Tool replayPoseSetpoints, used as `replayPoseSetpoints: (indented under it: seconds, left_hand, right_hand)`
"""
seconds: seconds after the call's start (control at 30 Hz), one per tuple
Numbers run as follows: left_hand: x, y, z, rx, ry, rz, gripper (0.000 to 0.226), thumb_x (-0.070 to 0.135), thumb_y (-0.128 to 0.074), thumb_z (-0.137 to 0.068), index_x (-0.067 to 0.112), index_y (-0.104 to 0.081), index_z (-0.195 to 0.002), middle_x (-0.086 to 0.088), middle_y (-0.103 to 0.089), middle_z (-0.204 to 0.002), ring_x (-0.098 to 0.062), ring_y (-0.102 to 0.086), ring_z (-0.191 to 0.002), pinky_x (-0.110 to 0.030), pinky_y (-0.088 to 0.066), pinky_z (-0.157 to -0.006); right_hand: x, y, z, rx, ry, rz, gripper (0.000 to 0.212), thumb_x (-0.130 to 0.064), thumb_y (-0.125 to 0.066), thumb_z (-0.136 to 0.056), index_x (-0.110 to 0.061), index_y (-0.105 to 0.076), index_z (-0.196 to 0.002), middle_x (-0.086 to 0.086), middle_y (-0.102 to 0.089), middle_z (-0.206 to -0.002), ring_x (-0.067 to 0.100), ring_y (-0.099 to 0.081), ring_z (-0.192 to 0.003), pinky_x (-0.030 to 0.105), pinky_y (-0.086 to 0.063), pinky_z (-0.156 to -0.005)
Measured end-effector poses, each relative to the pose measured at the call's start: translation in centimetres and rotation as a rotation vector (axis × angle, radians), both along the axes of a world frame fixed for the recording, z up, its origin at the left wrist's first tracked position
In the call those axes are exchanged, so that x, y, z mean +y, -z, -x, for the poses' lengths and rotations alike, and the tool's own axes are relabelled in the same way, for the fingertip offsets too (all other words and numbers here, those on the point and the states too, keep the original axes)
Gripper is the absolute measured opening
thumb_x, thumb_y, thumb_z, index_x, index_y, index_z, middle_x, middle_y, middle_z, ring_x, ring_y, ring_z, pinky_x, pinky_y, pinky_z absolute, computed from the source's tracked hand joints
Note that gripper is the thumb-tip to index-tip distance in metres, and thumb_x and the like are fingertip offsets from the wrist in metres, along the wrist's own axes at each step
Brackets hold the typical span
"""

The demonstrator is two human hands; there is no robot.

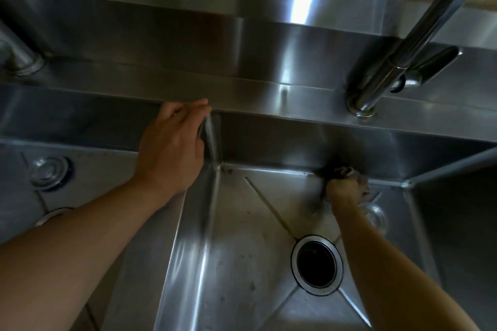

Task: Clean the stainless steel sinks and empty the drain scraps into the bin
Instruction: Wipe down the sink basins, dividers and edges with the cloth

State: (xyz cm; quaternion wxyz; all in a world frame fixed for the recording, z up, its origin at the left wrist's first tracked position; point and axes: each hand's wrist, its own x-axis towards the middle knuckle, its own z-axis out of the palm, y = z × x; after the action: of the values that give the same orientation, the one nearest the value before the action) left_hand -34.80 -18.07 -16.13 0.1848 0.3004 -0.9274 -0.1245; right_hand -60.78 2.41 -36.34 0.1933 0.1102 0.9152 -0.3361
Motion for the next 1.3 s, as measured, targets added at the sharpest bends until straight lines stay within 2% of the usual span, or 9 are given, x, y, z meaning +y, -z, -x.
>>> replayPoseSetpoints:
  seconds: [0.17,0.3,0.4,0.47,0.7,0.87,1.03,1.17,1.3]
  left_hand:
    - [0.2,-0.2,-0.1,-0.005,-0.01,-0.018,0.05,0.006,-0.042,-0.081,0.005,-0.054,-0.129,-0.012,-0.059,-0.129,-0.034,-0.046,-0.121,-0.048,-0.051,-0.086]
    - [0.0,-0.1,0.0,0.006,-0.005,-0.001,0.053,0.012,-0.037,-0.079,0.005,-0.055,-0.128,-0.01,-0.058,-0.131,-0.033,-0.047,-0.12,-0.045,-0.051,-0.087]
    - [-0.2,0.0,0.1,-0.003,-0.006,0.008,0.059,0.018,-0.029,-0.077,0.006,-0.055,-0.128,-0.007,-0.057,-0.133,-0.031,-0.047,-0.12,-0.043,-0.05,-0.088]
    - [-0.1,0.1,0.1,-0.003,-0.001,0.011,0.059,0.019,-0.028,-0.076,0.007,-0.056,-0.127,-0.006,-0.058,-0.132,-0.03,-0.048,-0.119,-0.042,-0.05,-0.088]
    - [-0.3,0.1,0.1,0.017,-0.002,0.031,0.059,0.02,-0.027,-0.076,0.005,-0.058,-0.125,-0.006,-0.059,-0.13,-0.03,-0.05,-0.117,-0.039,-0.052,-0.085]
    - [-0.5,0.3,-0.2,-0.007,0.0,0.026,0.058,0.019,-0.027,-0.077,0.006,-0.058,-0.125,-0.005,-0.059,-0.131,-0.029,-0.05,-0.117,-0.039,-0.052,-0.084]
    - [-0.2,0.1,-0.1,-0.037,-0.015,-0.01,0.051,-0.001,-0.055,-0.08,0.007,-0.054,-0.13,-0.006,-0.055,-0.135,-0.03,-0.046,-0.121,-0.042,-0.049,-0.088]
    - [0.1,-0.3,0.0,-0.069,-0.028,-0.036,0.054,0.0,-0.055,-0.083,0.009,-0.05,-0.135,-0.005,-0.051,-0.14,-0.029,-0.041,-0.126,-0.042,-0.044,-0.094]
    - [0.1,-0.5,-0.1,-0.084,-0.012,-0.045,0.055,-0.001,-0.056,-0.081,0.008,-0.05,-0.135,-0.007,-0.05,-0.14,-0.031,-0.043,-0.125,-0.043,-0.042,-0.097]
  right_hand:
    - [-4.4,-3.5,-7.4,0.016,-0.212,-0.012,0.041,-0.021,-0.049,-0.095,-0.007,-0.048,-0.134,0.02,-0.027,-0.146,0.037,-0.026,-0.134,0.037,-0.025,-0.112]
    - [-8.0,-3.2,-12.0,0.114,-0.378,0.101,0.022,-0.015,-0.057,-0.092,-0.007,-0.053,-0.113,0.008,-0.043,-0.114,0.031,-0.046,-0.108,0.014,-0.034,-0.075]
    - [-9.7,-2.6,-14.2,0.219,-0.579,0.129,0.019,-0.014,-0.062,-0.086,-0.028,-0.06,-0.099,0.013,-0.046,-0.118,0.036,-0.049,-0.109,0.032,-0.045,-0.093]
    - [-10.7,-2.3,-14.8,0.204,-0.777,0.109,0.032,-0.018,-0.065,-0.085,-0.013,-0.064,-0.117,0.017,-0.041,-0.13,0.034,-0.044,-0.117,0.03,-0.034,-0.106]
    - [-14.3,-0.9,-16.7,0.19,-1.068,0.19,0.039,-0.026,-0.05,-0.086,0.0,-0.068,-0.109,0.024,-0.058,-0.118,0.036,-0.049,-0.113,0.025,-0.028,-0.1]
    - [-12.8,0.6,-17.0,0.204,-1.182,0.223,0.044,-0.035,-0.043,-0.085,-0.004,-0.071,-0.101,0.016,-0.067,-0.111,0.032,-0.06,-0.106,0.04,-0.04,-0.103]
    - [-7.4,-2.5,-20.9,0.089,-1.239,0.238,0.014,-0.007,-0.063,-0.085,-0.002,-0.072,-0.095,0.014,-0.066,-0.106,0.031,-0.061,-0.098,0.018,-0.041,-0.093]
    - [-2.9,-3.8,-23.9,0.003,-1.392,0.052,0.037,0.005,-0.055,-0.082,-0.01,-0.065,-0.115,0.01,-0.055,-0.127,0.025,-0.045,-0.121,0.033,-0.033,-0.103]
    - [-1.4,-6.1,-26.5,-0.268,-1.192,0.277,0.017,0.007,-0.043,-0.086,-0.003,-0.053,-0.095,0.014,-0.061,-0.077,0.026,-0.064,-0.07,0.031,-0.055,-0.063]
